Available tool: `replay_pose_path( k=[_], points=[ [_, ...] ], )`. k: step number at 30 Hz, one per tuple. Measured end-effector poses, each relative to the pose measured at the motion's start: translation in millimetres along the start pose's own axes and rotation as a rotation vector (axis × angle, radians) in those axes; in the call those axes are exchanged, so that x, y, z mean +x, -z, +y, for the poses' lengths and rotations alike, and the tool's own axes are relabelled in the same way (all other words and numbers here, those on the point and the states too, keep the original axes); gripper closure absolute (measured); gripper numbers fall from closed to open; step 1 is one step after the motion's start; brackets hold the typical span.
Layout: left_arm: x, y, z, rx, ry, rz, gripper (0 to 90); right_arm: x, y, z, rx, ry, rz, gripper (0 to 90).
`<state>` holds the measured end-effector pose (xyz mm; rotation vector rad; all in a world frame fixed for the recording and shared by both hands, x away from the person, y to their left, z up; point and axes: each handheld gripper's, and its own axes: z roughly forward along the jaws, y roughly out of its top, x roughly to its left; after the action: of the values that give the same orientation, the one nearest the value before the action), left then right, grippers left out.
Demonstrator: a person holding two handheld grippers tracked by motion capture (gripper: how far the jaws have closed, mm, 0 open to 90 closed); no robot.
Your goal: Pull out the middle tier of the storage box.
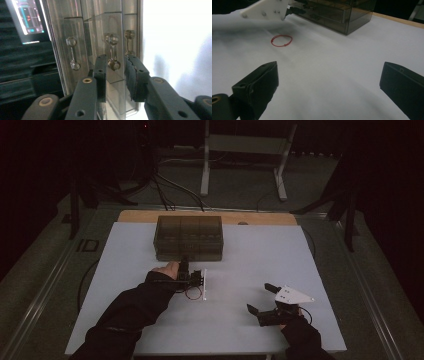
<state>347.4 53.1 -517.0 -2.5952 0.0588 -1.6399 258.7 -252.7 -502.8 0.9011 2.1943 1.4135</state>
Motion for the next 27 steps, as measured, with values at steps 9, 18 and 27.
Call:
replay_pose_path(
  k=[9,18,27],
  points=[
    [16.5,6.5,-17.4,-0.087,0.178,-0.146,52.3,0.2,-0.3,-0.6,0.007,0.002,0.001,2.4],
    [29.0,11.7,-37.4,-0.116,0.240,-0.279,38.8,0.9,-0.4,-0.4,0.005,0.002,-0.002,2.3],
    [37.4,10.7,-55.4,-0.098,0.313,-0.419,19.5,0.1,-1.1,-0.8,0.009,0.003,-0.004,2.3]
  ],
)
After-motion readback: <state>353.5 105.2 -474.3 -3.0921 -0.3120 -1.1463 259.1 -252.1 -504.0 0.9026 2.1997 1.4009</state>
